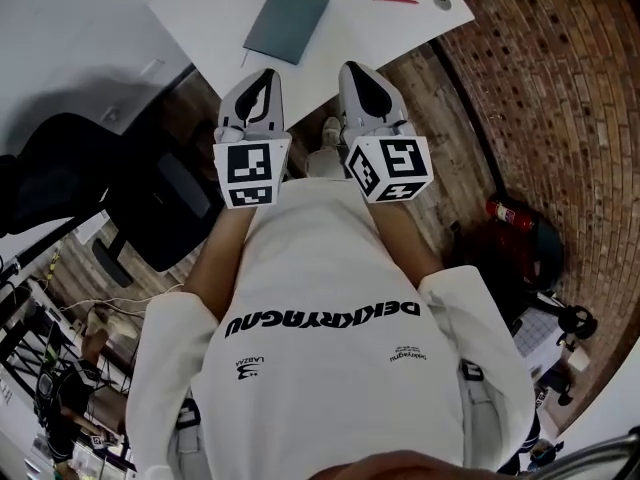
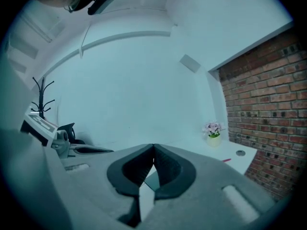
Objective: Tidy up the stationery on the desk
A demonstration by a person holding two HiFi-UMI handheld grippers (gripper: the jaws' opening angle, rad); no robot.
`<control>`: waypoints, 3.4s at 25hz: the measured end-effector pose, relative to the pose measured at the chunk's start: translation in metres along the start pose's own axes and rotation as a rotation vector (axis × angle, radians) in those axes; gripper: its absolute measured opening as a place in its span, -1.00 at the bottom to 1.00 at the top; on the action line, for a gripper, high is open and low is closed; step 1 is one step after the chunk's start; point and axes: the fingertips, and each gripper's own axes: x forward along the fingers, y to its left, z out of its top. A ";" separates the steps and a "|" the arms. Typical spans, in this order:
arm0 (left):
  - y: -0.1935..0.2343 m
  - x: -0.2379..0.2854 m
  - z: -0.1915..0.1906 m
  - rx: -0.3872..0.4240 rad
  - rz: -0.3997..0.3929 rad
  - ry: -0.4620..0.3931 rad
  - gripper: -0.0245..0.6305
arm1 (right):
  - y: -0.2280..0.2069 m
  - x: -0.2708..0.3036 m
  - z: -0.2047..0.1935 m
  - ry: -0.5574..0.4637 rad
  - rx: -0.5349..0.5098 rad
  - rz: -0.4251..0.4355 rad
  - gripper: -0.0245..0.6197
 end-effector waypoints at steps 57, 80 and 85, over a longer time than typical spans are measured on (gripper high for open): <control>0.138 0.314 -0.199 -0.302 -0.101 0.663 -0.61 | -0.128 0.253 -0.259 0.691 0.356 -0.091 -0.59; 0.123 0.304 -0.204 -0.338 -0.130 0.718 -0.61 | -0.136 0.259 -0.253 0.692 0.366 -0.022 -0.70; 0.114 0.297 -0.208 -0.387 -0.096 0.710 -0.61 | -0.144 0.261 -0.251 0.704 0.343 0.014 -0.69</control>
